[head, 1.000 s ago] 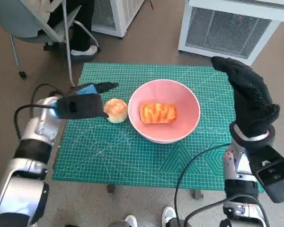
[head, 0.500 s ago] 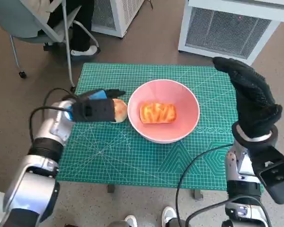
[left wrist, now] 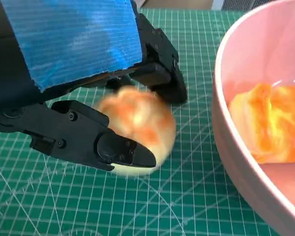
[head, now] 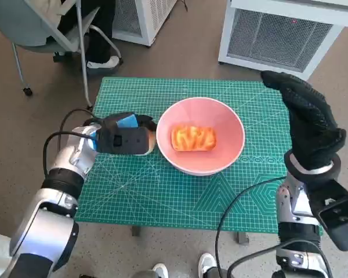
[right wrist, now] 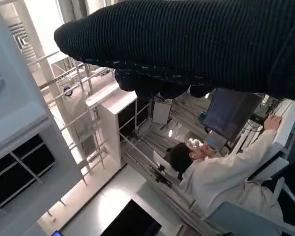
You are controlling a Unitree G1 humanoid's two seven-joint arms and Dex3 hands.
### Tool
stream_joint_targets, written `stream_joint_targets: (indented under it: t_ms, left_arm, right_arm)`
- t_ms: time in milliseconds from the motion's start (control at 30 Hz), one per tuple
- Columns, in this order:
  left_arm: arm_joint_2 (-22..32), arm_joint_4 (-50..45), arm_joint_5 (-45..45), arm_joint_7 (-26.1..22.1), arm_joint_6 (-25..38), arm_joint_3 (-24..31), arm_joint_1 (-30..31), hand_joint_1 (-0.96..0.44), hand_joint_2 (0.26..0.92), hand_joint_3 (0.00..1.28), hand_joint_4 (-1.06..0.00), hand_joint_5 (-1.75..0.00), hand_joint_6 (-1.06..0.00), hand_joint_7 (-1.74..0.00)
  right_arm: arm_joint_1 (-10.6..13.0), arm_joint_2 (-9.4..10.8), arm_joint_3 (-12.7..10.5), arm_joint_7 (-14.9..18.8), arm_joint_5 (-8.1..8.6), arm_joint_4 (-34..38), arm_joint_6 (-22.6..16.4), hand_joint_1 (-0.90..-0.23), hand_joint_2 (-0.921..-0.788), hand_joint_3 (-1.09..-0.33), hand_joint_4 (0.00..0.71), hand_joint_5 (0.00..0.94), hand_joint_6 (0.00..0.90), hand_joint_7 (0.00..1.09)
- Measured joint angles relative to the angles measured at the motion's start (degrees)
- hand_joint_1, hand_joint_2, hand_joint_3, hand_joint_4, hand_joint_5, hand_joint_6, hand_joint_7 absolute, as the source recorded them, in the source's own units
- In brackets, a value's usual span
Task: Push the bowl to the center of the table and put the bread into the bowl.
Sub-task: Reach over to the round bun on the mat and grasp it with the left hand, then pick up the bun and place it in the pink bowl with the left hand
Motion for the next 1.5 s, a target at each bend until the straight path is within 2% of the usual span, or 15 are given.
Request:
stream_joint_targets:
  t_ms: [433,633,900,1100,1333,1500]
  left_arm:
    - [3.6,-1.1,-0.2,2.8,-0.6,1.6,0.0,0.0,0.921,0.11,-0.62,-1.17,-0.6,-1.25]
    - [6.1,-5.9,-0.9,5.1,-0.8,4.2,0.0,0.0,0.921,0.11,-0.64,-1.14,-0.59,-1.28]
    - [8.7,-21.0,-2.4,9.0,-1.0,8.8,1.7,0.0,0.92,0.09,-0.67,-1.11,-0.59,-1.27]
    - [8.6,-34.8,-2.6,10.8,-0.7,11.0,5.1,0.0,0.92,0.08,-0.7,-1.1,-0.6,-1.25]
    - [5.7,-49.1,-3.3,10.1,0.3,11.0,9.8,0.0,0.921,0.07,-0.7,-1.08,-0.62,-1.24]
    - [2.6,-52.3,-3.5,8.4,0.0,9.3,10.2,0.0,0.92,0.07,-0.68,-1.08,-0.63,-1.25]
  right_arm:
    - [0.2,0.0,0.0,0.0,0.01,-0.1,0.0,-0.606,-0.921,-0.73,0.252,0.0,-0.001,0.66]
    - [0.5,0.1,0.0,0.0,-0.04,-0.6,-0.1,-0.606,-0.921,-0.729,0.254,0.001,-0.001,0.66]
    - [0.5,0.1,0.0,0.0,-0.02,-0.8,-0.1,-0.605,-0.921,-0.729,0.256,0.002,-0.001,0.66]
    - [0.5,0.1,0.0,0.0,-0.01,-0.8,-0.1,-0.605,-0.921,-0.729,0.257,0.002,-0.001,0.66]
    - [0.5,0.1,0.0,0.0,0.0,-0.7,-0.1,-0.605,-0.921,-0.728,0.257,0.002,-0.001,0.66]
    - [0.5,0.1,0.1,0.0,0.04,-0.7,0.0,-0.605,-0.921,-0.728,0.257,0.002,-0.001,0.65]
